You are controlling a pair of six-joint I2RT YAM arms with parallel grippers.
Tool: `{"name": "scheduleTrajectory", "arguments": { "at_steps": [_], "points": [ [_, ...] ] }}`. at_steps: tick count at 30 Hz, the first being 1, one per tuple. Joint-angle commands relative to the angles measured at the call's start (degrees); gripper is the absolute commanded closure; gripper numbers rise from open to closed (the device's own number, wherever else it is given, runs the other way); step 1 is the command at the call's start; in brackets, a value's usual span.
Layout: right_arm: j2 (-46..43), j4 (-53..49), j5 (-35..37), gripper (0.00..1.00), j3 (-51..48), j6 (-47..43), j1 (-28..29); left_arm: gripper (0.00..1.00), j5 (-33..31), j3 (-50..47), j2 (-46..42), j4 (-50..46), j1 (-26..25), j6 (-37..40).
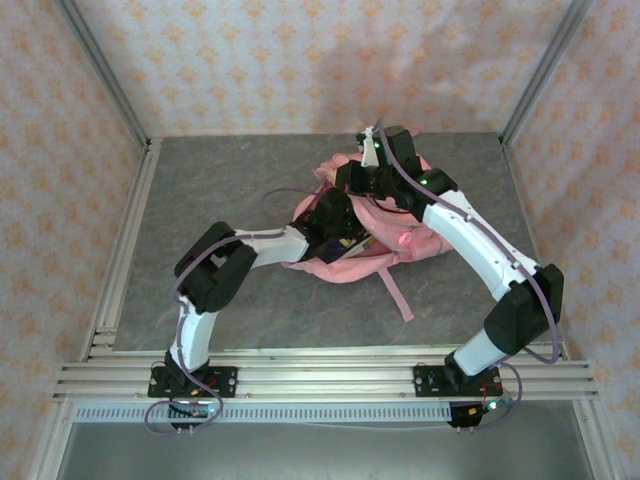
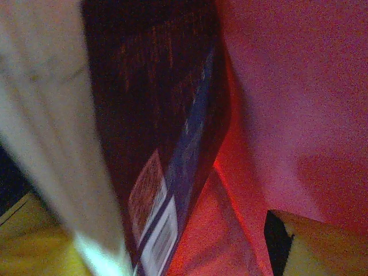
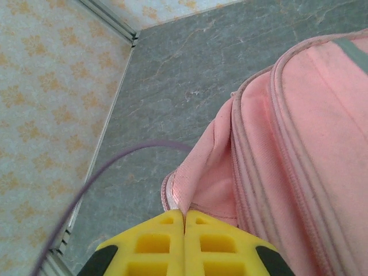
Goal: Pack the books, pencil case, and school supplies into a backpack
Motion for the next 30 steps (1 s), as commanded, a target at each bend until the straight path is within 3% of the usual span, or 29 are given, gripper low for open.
{"name": "scheduleTrajectory", "arguments": {
  "at_steps": [1,10,19,22,26,30],
  "points": [
    [-2.43,4.73,0.94,1.00,-1.63,-1.15,0.09,0.25,0.36,-2.24,-8.78,-10.96,-0.05,8.96],
    [-4.63,7.28,2.01,1.00,-5.63,-0.02,-0.18,0.26,0.23,-12.02,-18.95,-18.60,2.97,14.89],
    [-4.76,7.95,-0.38,1.00,-9.28,0.22,-0.18,0.28,-4.87,-16.38,-31.57,-28.64,4.85,22.02],
    [-4.38,9.18,-4.02,1.00,-10.49,0.90,-0.18,0.35,-9.89,-17.17,-36.61,-34.73,6.71,22.63],
    [-3.87,10.23,-6.43,1.00,-12.53,1.63,0.08,0.59,-13.57,-18.83,-42.51,-42.43,10.90,20.25],
    [-1.99,13.70,-5.00,1.00,-14.19,4.63,1.66,0.62,-14.93,-22.29,-48.25,-42.71,11.88,19.56]
  ]
}}
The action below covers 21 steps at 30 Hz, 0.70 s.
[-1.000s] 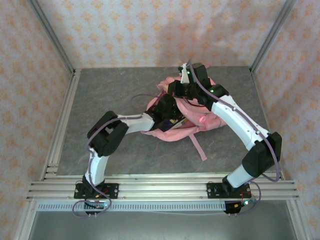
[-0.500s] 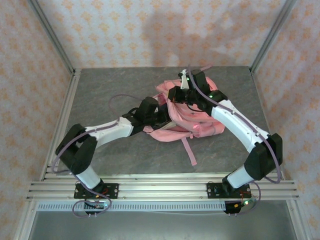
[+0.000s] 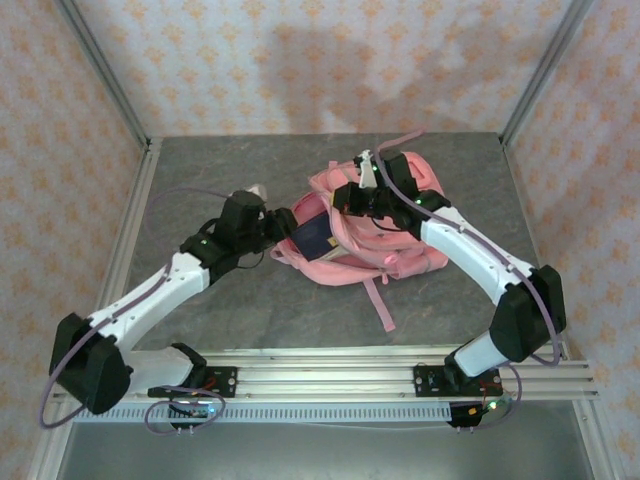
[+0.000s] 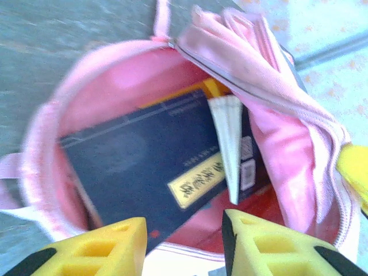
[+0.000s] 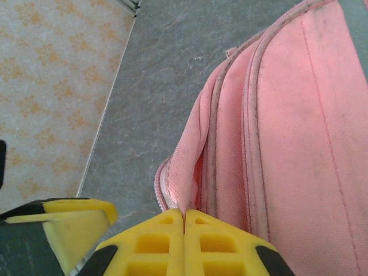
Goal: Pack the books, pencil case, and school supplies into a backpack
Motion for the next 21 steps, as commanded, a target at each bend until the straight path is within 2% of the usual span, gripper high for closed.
{"name": "scheduleTrajectory", "arguments": {
  "at_steps": [1,8,14,20,21],
  "points": [
    [1.46,4.43,0.38,1.00,-0.45,2.71,1.73,0.63,-4.18,-2.97,-3.69,-4.60,-0.08,-0.53],
    [9.85,8.98,6.51,1.00,3.50,9.21,6.18,0.77,-2.19,-5.65,-5.80,-4.43,-1.11,-0.21],
    [13.32,8.80,11.41,1.00,5.09,11.57,7.10,0.76,-3.04,-7.95,-6.72,-4.39,-4.87,1.09],
    [14.51,9.28,9.73,1.00,5.12,11.49,7.46,0.79,-3.01,-9.88,-4.52,-1.03,-8.56,0.95],
    [14.49,9.40,10.07,0.98,5.24,11.49,7.68,0.80,-3.19,-9.69,-3.57,-0.54,-9.67,0.81]
  ]
}}
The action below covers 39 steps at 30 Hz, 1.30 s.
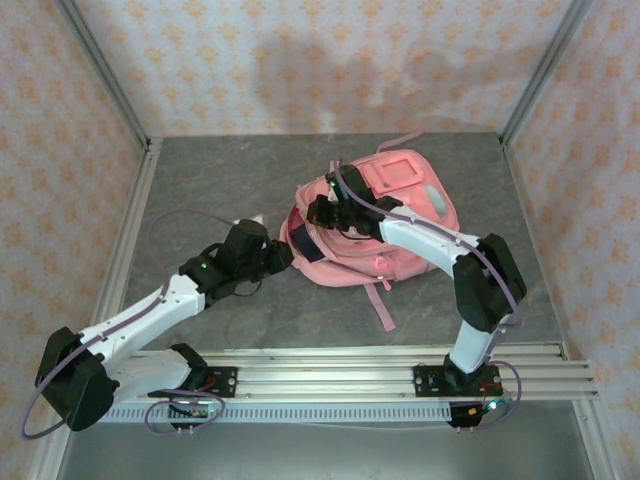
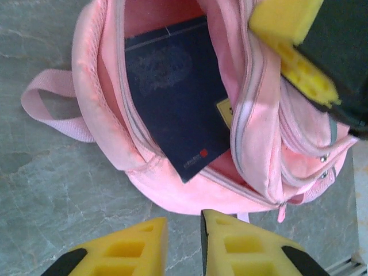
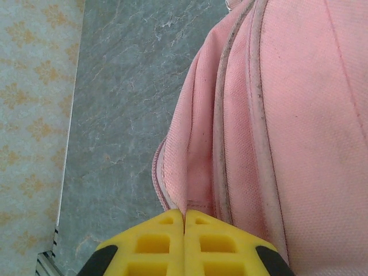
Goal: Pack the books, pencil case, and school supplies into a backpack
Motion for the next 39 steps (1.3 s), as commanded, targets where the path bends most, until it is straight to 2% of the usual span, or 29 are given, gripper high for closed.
{"name": "scheduleTrajectory", "arguments": {
  "at_steps": [1,5,9,13,16,21,23,26,32,39],
  "points": [
    [0.39,3.45,2.60,0.92,2.60,0.55,0.53,0.82,-1.76,-0.47,2.37,2.69,-3.15,1.05],
    [-2.01,-1.62,5.90,0.73,4.17,-2.88,0.98,0.84,-2.72,1.78,5.22,1.60,-6.41,2.11],
    [-8.48,-8.48,12.60,0.55,1.85,-7.86,0.98,0.84,-4.06,1.82,4.88,-0.51,-7.01,2.55],
    [-16.85,-13.89,22.35,0.54,-4.41,-11.57,0.98,0.84,-3.84,0.77,4.02,-1.39,-7.36,2.90],
    [-22.50,-17.12,26.88,0.54,-10.27,-14.53,0.98,0.84,-4.25,0.19,3.68,-2.65,-7.79,3.82],
    [-22.88,-24.93,31.12,0.46,-12.80,-21.53,0.98,0.83,-5.90,-1.25,2.22,-4.16,-7.98,5.19],
    [-22.25,-26.23,30.13,0.44,-12.38,-23.53,0.82,0.83,-5.96,-1.43,1.93,-4.64,-7.98,5.70],
    [-21.36,-24.84,23.44,0.44,-11.86,-25.67,0.37,0.83,-5.60,-1.53,1.91,-5.33,-7.98,6.25],
    [-13.12,-25.58,16.60,0.45,-5.32,-26.84,0.21,0.83,-5.16,-2.91,0.98,-5.15,-7.98,5.56],
    [-3.09,-28.23,15.95,0.45,1.91,-28.47,-0.23,0.83,-5.25,-3.46,-0.50,-6.27,-7.98,6.04]
  ]
}}
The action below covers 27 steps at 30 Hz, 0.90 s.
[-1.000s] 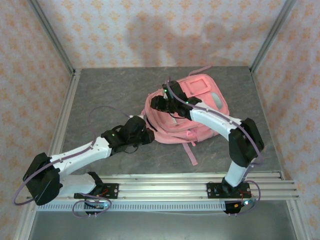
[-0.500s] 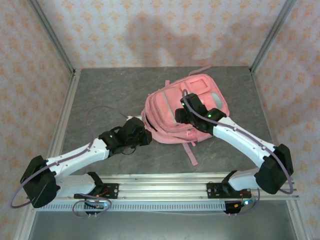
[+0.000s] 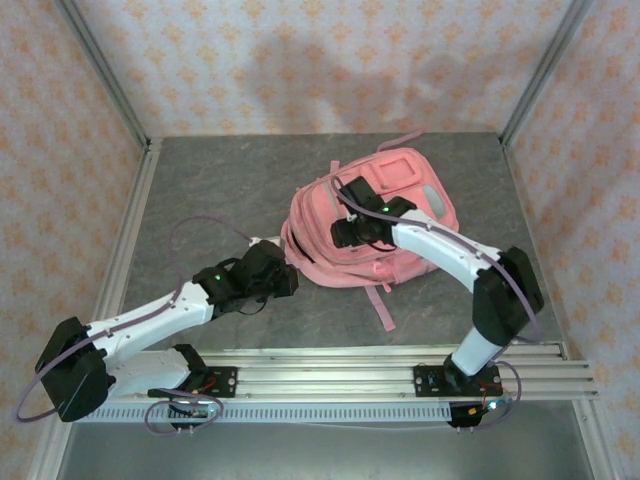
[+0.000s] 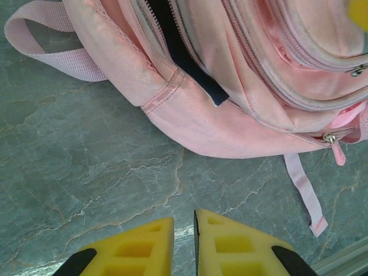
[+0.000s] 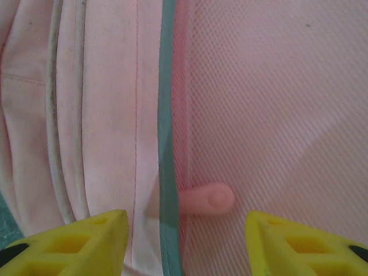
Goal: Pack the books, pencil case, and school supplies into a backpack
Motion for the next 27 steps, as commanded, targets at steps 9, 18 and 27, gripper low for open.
{"name": "scheduleTrajectory", "arguments": {
  "at_steps": [9,18,27],
  "points": [
    [2.25,3.76,-17.82,0.90,4.75,2.84,-1.09,0.83,0.83,1.02,1.22,-0.67,-2.57,2.88],
    [-3.02,22.01,-14.49,1.00,2.53,27.40,-6.07,0.74,-4.51,9.85,10.41,-1.51,-10.63,5.04],
    [-2.45,23.79,-7.62,1.00,3.30,39.59,-6.07,0.44,-8.53,20.37,24.27,-3.42,-14.55,6.51]
  ]
}}
